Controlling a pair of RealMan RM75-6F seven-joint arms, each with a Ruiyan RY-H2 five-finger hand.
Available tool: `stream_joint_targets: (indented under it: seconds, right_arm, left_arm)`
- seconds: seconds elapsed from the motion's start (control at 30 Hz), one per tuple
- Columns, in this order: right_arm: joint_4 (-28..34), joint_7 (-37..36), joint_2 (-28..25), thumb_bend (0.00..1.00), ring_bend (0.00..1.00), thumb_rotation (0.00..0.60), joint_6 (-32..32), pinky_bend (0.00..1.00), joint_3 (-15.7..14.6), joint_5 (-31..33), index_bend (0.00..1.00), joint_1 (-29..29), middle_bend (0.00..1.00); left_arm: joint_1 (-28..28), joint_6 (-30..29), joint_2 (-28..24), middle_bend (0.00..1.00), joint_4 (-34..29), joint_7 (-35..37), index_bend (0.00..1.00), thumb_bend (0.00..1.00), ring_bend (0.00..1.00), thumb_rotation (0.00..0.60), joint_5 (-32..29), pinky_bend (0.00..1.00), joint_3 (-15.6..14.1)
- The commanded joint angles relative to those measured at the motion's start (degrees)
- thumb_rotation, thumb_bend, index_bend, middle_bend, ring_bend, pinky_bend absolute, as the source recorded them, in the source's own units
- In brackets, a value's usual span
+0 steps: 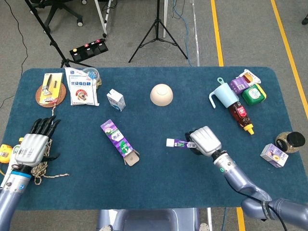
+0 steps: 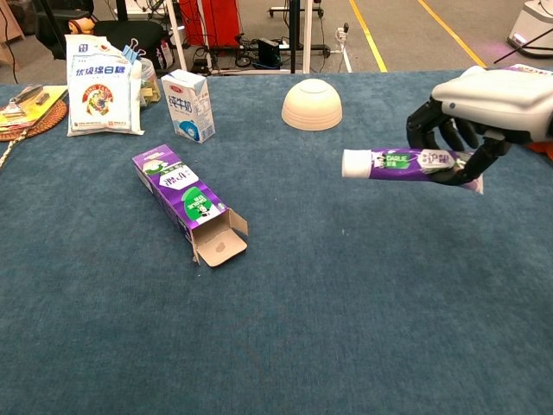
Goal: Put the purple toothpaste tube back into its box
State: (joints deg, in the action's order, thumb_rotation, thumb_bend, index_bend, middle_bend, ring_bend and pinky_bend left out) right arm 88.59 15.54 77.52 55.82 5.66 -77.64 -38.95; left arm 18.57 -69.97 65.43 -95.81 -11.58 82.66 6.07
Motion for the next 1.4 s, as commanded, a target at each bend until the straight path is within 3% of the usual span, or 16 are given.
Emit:
stream_joint_targets:
  seconds: [0.03,0.13,0.3,0.67,1.03,1.4]
  right_arm:
    - [2.63,3.48,-1.4,0.49,0.63,0.6,0.97,0.59,0.48,2.89,0.62,1.3,0.64]
    - [4.17,5.96,-1.98,0.49,0.63,0.6,1.78,0.59,0.69,5.02,0.62,1.91,0.64]
    - [5.42,8.28,-2.35,0.49,0.63,0.6,2.78,0.59,1.0,6.98,0.62,2.4,0.64]
    - [6.48,8.55,-3.42,0.49,0.63,0.6,3.96,0.59,0.98,8.66,0.62,3.54,0.64]
    - [5.82,7.44,-4.09,0.49,0.63,0.6,4.6,0.59,1.18,8.8,0.62,4.2,0.64]
    - [5.3,5.79,-4.88,0.5,0.62,0.6,4.7,0.58,1.25,8.28,0.62,4.7,0.64]
  left_arm:
    - [5.71,3.78,1.39,0.0,5.69,3.65,0.0,0.1,0.0,0.6,7.82,0.01,-0.28]
    - [9.45,5.74,3.34,0.0,11.16,6.87,0.0,0.1,0.0,0.6,12.71,0.01,-1.15]
    - [13.12,8.06,5.68,0.0,17.04,11.67,0.0,0.11,0.0,0.6,15.84,0.06,-2.26]
    - [23.36,13.69,15.91,0.0,31.79,11.05,0.0,0.12,0.0,0.6,22.73,0.06,-5.05]
    - [29.34,19.55,20.28,0.0,34.07,8.85,0.0,0.12,0.0,0.6,21.16,0.06,-5.07]
    - [33.15,30.31,23.13,0.0,30.13,-3.37,0.0,0.14,0.0,0.6,12.24,0.06,-2.37]
